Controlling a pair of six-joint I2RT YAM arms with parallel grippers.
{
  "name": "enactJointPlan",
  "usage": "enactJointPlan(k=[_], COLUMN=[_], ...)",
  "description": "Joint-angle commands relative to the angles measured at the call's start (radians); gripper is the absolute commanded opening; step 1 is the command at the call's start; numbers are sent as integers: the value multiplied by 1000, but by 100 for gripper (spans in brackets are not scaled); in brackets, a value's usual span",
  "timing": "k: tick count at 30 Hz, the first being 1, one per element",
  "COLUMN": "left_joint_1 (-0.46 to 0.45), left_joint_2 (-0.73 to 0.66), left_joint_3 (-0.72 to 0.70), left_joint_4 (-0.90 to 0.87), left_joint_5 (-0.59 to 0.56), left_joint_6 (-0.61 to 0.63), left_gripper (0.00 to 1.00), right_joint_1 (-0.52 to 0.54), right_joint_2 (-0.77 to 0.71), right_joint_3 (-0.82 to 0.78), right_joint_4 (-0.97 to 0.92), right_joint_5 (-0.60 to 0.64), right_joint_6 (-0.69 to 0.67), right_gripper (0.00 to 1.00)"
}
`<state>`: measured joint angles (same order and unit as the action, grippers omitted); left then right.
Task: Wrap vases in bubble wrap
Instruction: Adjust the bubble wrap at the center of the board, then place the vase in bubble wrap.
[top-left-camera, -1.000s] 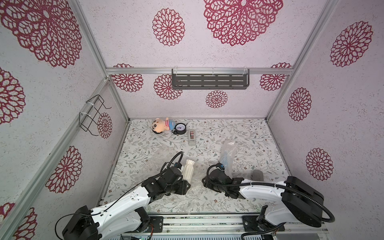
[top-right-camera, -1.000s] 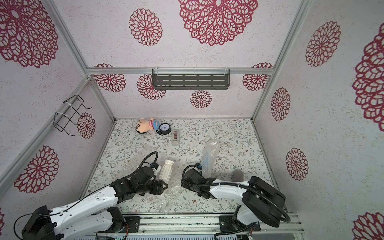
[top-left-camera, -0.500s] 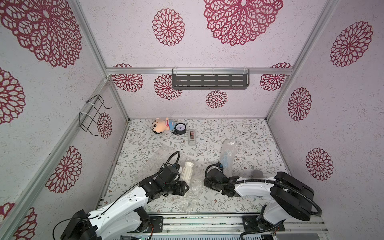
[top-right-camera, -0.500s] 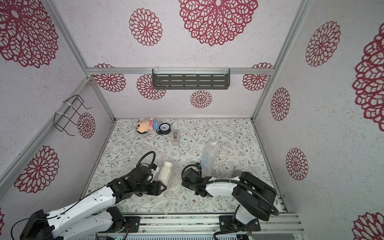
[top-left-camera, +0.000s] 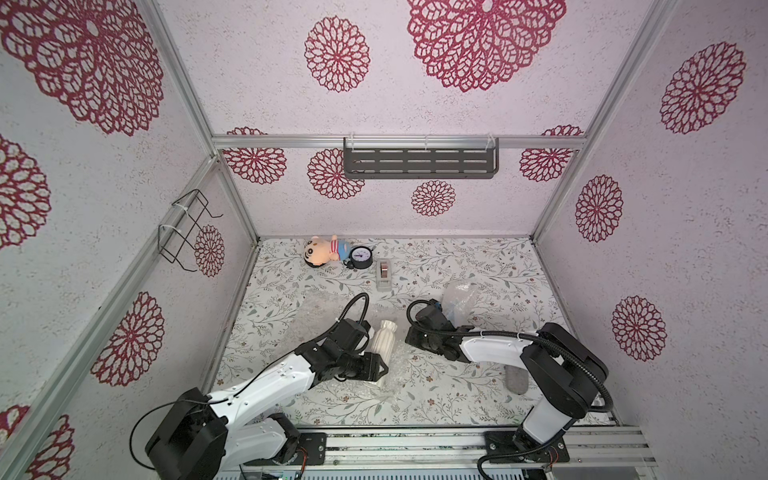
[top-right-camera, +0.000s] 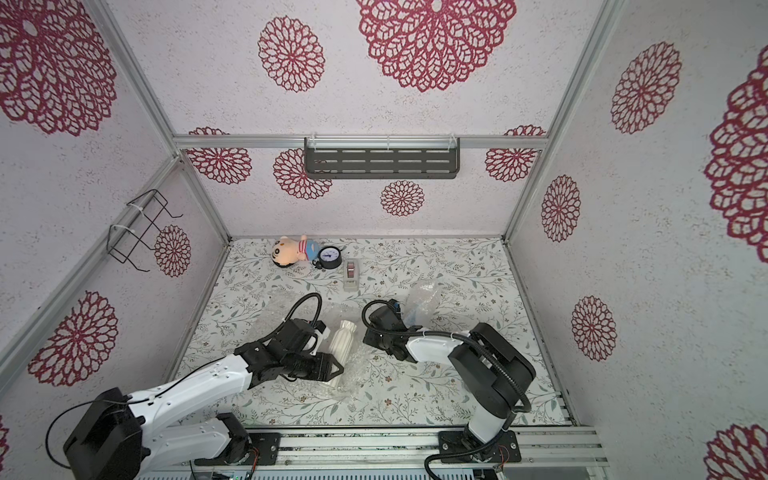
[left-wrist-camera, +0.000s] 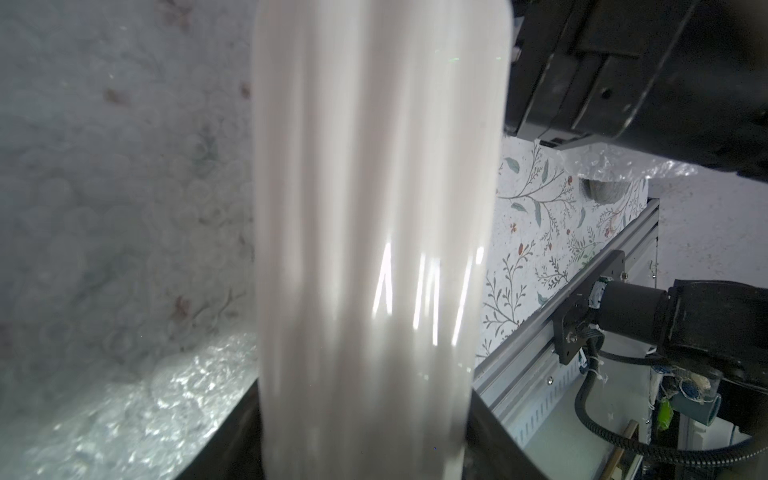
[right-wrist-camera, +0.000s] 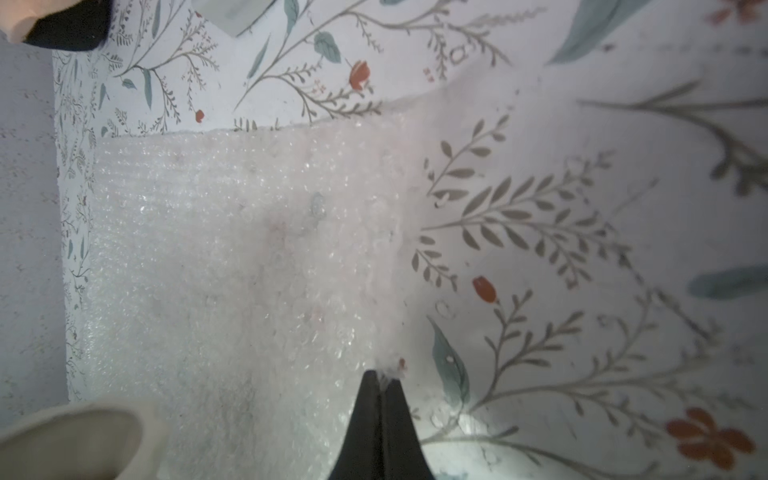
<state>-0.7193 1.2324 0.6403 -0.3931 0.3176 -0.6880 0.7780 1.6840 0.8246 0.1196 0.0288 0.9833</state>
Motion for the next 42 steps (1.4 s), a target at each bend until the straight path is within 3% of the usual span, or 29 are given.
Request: enactJointPlan(k=[1, 6, 14, 21, 38, 42], left_joint_1=[14, 64, 69, 67, 63, 64], left_joint_2=[62, 158, 206, 241, 357, 372], left_joint_3=[54, 70, 94, 101, 101, 102], left_joint_4=[157, 241, 259, 230, 309, 294], left_joint_5=[40, 61, 79, 91, 174, 175], left_joint_6=[35, -21, -30, -13, 22, 36], left_gripper=[1, 0, 4, 9, 21, 34], right_joint_1=[-32, -33, 36, 54, 53, 53], right_joint_2=[8, -7, -36, -12, 60, 54], right_joint_3=[53, 108, 59, 58, 51, 39], right_joint_4=[-97, -207, -182, -186, -114, -72], right_joint_5=[-54, -55, -53, 49, 17, 13], right_joint_6=[-128, -138, -2, 18, 10, 9], right_gripper=[12, 33, 41, 50, 42, 32])
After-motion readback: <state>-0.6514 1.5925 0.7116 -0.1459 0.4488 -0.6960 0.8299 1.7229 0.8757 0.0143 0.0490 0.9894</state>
